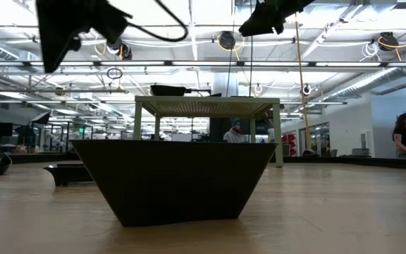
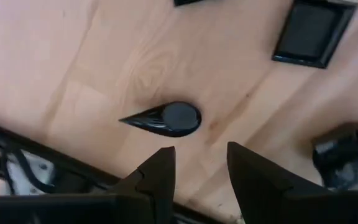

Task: Pick & Place Mini shaped plates
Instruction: Stack the black drop-shaped plate on the shelf

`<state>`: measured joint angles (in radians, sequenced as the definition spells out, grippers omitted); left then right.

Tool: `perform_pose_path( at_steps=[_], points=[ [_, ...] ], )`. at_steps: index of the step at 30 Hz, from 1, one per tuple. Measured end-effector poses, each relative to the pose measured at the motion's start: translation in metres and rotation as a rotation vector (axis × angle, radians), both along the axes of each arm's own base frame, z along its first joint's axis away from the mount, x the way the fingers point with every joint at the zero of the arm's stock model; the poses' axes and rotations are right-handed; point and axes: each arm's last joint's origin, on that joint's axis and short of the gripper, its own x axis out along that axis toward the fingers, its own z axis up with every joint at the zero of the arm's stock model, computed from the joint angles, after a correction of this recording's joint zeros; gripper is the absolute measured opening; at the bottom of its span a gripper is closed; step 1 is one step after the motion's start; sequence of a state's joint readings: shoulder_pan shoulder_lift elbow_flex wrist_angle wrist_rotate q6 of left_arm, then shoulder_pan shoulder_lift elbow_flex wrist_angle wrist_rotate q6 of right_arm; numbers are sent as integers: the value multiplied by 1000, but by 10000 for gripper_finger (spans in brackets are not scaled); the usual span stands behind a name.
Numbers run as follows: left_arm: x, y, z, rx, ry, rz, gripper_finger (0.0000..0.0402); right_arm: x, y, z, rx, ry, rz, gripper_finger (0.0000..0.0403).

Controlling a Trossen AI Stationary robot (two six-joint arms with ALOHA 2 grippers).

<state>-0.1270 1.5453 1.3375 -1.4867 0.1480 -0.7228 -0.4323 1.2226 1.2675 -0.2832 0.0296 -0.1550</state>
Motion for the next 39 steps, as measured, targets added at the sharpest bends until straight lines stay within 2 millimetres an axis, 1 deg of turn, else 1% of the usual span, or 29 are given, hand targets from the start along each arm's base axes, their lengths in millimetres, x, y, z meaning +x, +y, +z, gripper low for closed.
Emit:
perform_pose_path(
  at_steps=[3, 5, 8, 10, 14, 16, 19, 22, 31, 37, 39],
  points=[
    [-20, -8, -14, 31, 36, 100, 149, 0, 0, -1, -15, 15, 7, 144],
    [-28, -12, -26, 30, 30, 189, 149, -1, 0, -1, -18, 25, 9, 144],
    [-45, -15, -45, 54, 30, 356, 149, -1, 0, -3, -25, 51, 15, 144],
    [-58, -16, -59, 91, 74, 484, 149, -2, 1, -5, -20, 67, 16, 144],
    [-71, -20, -83, 124, 137, 678, 149, -2, 1, -6, -15, 78, 16, 144],
    [-73, -23, -93, 127, 144, 716, 149, -2, 1, -6, -13, 81, 16, 144],
    [-71, -26, -106, 95, 100, 733, 149, -2, 1, -6, -13, 81, 16, 144],
    [-70, -26, -113, 90, 47, 745, 149, -2, 1, -6, -12, 80, 16, 144],
    [-80, -23, -132, 161, 50, 904, 149, -2, 1, -6, -7, 78, 14, 144],
    [-80, -23, -144, 118, -27, 927, 148, -2, 1, -6, -6, 78, 14, 144],
    [-79, -23, -146, 116, -43, 927, 139, -2, 1, -6, -6, 78, 14, 144]
  ],
)
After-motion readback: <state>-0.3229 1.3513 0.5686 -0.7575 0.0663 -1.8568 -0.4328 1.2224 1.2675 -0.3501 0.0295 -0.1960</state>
